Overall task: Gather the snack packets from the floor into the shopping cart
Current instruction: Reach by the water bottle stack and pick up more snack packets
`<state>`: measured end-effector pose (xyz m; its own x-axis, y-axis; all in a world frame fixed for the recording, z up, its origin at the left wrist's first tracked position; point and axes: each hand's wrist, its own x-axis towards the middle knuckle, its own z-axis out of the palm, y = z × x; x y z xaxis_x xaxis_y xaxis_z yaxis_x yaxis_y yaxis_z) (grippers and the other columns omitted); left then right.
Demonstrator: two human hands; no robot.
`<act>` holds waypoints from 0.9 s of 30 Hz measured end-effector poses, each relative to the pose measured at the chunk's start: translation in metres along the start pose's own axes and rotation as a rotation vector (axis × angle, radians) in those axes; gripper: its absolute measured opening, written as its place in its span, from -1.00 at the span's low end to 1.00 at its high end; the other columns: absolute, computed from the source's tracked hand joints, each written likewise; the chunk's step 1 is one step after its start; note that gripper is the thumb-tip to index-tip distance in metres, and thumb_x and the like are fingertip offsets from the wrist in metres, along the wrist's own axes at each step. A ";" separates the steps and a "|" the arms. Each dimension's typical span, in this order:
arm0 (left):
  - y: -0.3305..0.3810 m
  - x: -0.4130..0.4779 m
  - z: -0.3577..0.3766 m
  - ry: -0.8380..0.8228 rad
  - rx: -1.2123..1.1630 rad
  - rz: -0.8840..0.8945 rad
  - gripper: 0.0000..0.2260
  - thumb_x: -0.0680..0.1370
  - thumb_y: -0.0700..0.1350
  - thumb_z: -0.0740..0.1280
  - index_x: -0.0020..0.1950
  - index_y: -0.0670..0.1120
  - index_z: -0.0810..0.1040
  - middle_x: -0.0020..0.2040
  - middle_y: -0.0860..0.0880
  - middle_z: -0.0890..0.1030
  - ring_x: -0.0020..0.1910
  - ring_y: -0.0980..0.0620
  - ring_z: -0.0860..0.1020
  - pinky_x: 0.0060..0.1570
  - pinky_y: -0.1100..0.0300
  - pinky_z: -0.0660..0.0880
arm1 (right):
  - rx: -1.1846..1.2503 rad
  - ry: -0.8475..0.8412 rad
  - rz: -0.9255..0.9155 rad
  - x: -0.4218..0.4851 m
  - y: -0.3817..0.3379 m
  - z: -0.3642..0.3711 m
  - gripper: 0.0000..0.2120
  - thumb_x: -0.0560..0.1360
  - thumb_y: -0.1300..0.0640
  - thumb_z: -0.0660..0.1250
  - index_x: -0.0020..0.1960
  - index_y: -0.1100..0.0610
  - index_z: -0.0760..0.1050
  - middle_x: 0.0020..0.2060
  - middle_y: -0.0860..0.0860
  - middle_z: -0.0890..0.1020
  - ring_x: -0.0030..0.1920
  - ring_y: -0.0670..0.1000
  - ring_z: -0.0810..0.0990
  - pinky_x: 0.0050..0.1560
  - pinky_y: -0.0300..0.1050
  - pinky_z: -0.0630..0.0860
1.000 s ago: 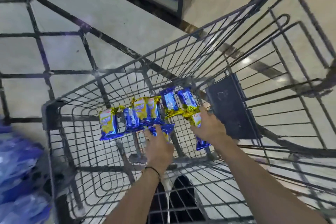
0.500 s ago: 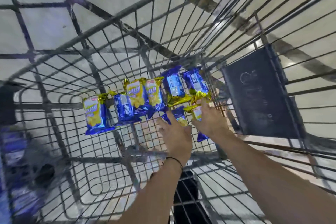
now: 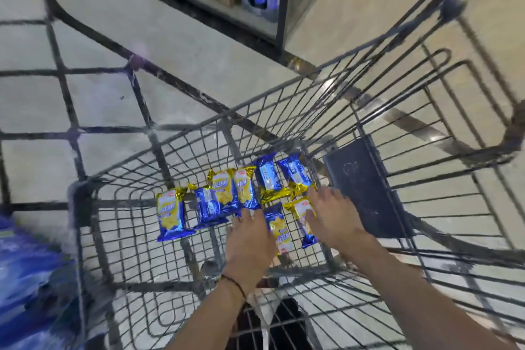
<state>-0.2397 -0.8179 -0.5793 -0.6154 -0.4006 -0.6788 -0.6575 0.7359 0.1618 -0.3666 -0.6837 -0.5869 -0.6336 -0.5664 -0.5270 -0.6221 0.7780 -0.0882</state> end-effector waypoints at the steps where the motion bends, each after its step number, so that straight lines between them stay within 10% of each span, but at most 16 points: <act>1: 0.001 -0.010 -0.018 0.012 0.037 0.011 -0.54 0.62 0.02 0.22 0.49 -0.10 0.27 0.47 -0.17 0.30 0.45 -0.22 0.28 0.40 -0.14 0.32 | -0.001 0.031 -0.017 -0.010 -0.002 -0.019 -0.62 0.56 -0.04 0.17 0.33 0.06 0.32 0.16 0.10 0.51 0.17 0.16 0.47 0.06 0.10 0.53; 27: -0.034 -0.337 -0.361 1.066 0.140 0.323 -0.71 0.60 0.08 0.23 0.27 -0.01 0.44 0.23 -0.03 0.45 0.20 -0.11 0.42 0.14 -0.03 0.41 | -0.101 0.784 -0.175 -0.272 -0.132 -0.407 -0.67 0.57 -0.09 0.12 0.25 0.03 0.37 0.11 0.04 0.52 0.13 0.16 0.44 0.01 0.10 0.45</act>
<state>-0.1662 -0.9049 -0.0975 -0.8500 -0.3929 0.3508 -0.3862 0.9178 0.0921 -0.2995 -0.7425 -0.0874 -0.6379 -0.7329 0.2365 -0.7570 0.6531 -0.0180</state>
